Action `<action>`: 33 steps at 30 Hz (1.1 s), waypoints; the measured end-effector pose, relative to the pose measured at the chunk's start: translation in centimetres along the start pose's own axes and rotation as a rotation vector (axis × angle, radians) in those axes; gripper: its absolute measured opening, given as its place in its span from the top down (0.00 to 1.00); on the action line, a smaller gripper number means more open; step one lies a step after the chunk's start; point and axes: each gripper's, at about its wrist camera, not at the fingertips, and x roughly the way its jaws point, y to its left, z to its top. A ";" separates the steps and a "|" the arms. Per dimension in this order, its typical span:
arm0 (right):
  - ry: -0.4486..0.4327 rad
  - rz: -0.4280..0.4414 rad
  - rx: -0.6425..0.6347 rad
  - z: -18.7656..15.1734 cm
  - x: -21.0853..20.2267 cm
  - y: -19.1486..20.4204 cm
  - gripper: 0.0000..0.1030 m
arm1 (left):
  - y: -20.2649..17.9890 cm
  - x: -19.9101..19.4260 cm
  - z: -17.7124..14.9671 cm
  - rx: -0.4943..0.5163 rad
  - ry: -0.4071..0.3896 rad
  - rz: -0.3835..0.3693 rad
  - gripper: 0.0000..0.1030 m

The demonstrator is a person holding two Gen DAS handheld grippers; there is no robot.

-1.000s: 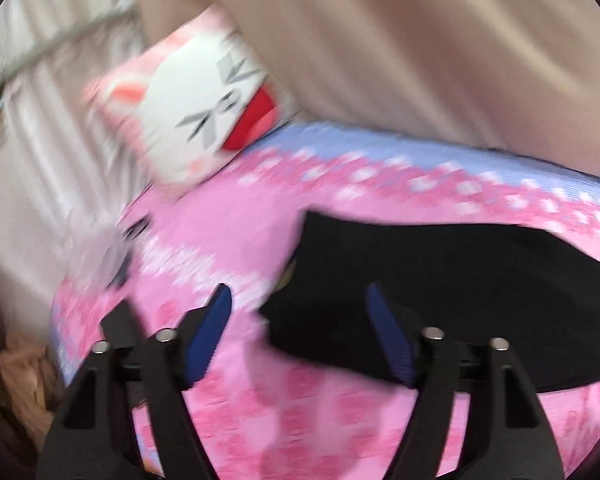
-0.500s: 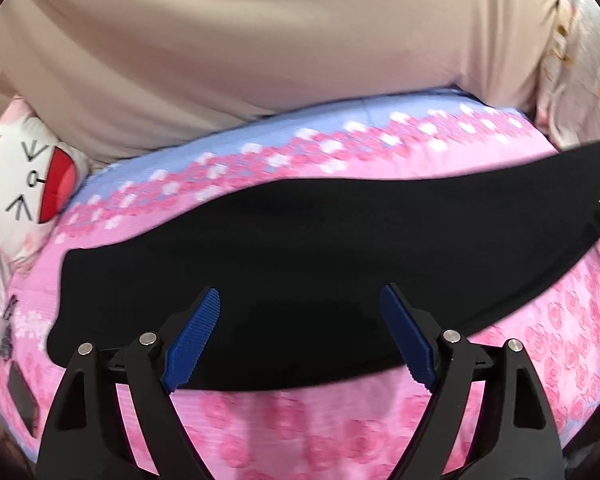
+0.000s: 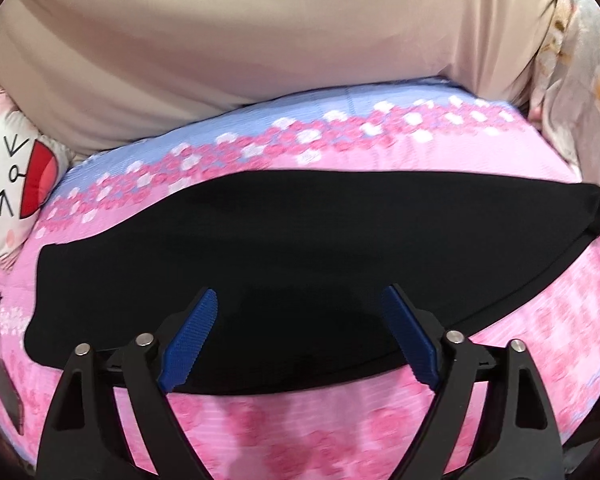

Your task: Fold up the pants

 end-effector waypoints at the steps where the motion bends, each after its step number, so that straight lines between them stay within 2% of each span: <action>1: 0.057 0.064 0.042 1.1 2.0 -0.2 0.26 | -0.5 0.0 0.2 0.004 -0.006 -0.006 0.14; 2: 0.108 0.095 0.077 1.8 3.8 -0.4 0.27 | -1.0 -0.1 0.2 0.011 -0.011 -0.012 0.14; 3: 0.167 0.106 0.100 2.4 5.8 -0.7 0.39 | -1.6 -0.2 0.2 0.019 -0.013 -0.019 0.14; 4: 0.234 0.095 0.103 2.9 8.0 -0.4 0.85 | -2.1 -0.3 0.2 0.026 -0.013 -0.023 0.14; 5: 0.261 0.081 0.074 3.3 9.0 0.4 0.92 | -2.4 -0.3 0.2 0.031 -0.010 -0.025 0.14; 6: 0.255 0.064 0.030 3.8 9.1 1.6 0.92 | -2.7 -0.2 0.1 0.038 -0.005 -0.023 0.14; 8: 0.100 0.081 -0.154 4.9 5.6 5.8 0.92 | -2.7 -0.1 0.1 0.044 0.000 -0.009 0.14; 9: -0.010 0.103 -0.282 4.8 2.6 8.3 0.92 | -2.7 0.0 0.0 0.045 0.004 0.000 0.14; 11: -0.094 0.044 -0.430 3.6 -0.1 10.2 0.86 | -2.4 0.3 0.0 0.036 0.012 0.008 0.14; 12: -0.105 0.000 -0.496 2.6 -0.4 10.3 0.75 | -2.2 0.5 0.0 0.029 0.017 0.005 0.14; 13: -0.067 -0.039 -0.532 1.2 0.1 9.2 0.60 | -2.1 0.7 0.0 0.022 0.021 0.003 0.14; 15: 0.069 -0.162 -0.503 -1.2 2.5 5.1 0.60 | -2.1 1.3 0.0 0.016 0.036 0.000 0.14; 17: 0.138 -0.278 -0.429 -2.7 3.4 1.5 0.60 | -2.3 1.8 0.1 0.021 0.048 -0.005 0.14; 20: 0.075 -0.208 -0.279 -3.0 1.2 -0.4 0.59 | -3.0 2.3 0.3 0.036 0.053 -0.013 0.14; 21: 0.032 -0.164 -0.240 -2.7 0.2 -0.1 0.56 | -3.3 2.4 0.4 0.040 0.055 -0.018 0.14; 22: 0.014 -0.136 -0.226 -2.3 -0.2 0.3 0.45 | -3.6 2.5 0.5 0.042 0.056 -0.024 0.14; 24: -0.005 -0.105 -0.225 -1.6 0.0 1.5 0.40 | -4.0 2.7 0.4 0.039 0.062 -0.033 0.10; 26: 0.030 -0.100 -0.236 -0.8 2.3 2.7 0.40 | -4.3 2.8 0.1 0.035 0.073 -0.035 0.10; 27: 0.080 -0.118 -0.241 -0.7 4.5 3.1 0.41 | -4.3 2.8 0.0 0.035 0.077 -0.033 0.10; 28: 0.121 -0.137 -0.246 -0.8 5.9 3.1 0.73 | -4.1 2.7 -0.3 0.033 0.079 -0.022 0.10; 29: 0.169 -0.164 -0.265 -1.1 7.7 3.2 0.87 | -3.8 2.5 -0.4 0.031 0.081 -0.012 0.10; 30: 0.187 -0.206 -0.307 -1.4 8.5 3.9 0.90 | -3.3 2.4 -0.6 0.028 0.082 -0.001 0.10; 33: 0.080 -0.250 -0.334 0.0 5.7 4.8 0.90 | -0.9 2.1 -1.2 0.001 0.092 0.045 0.10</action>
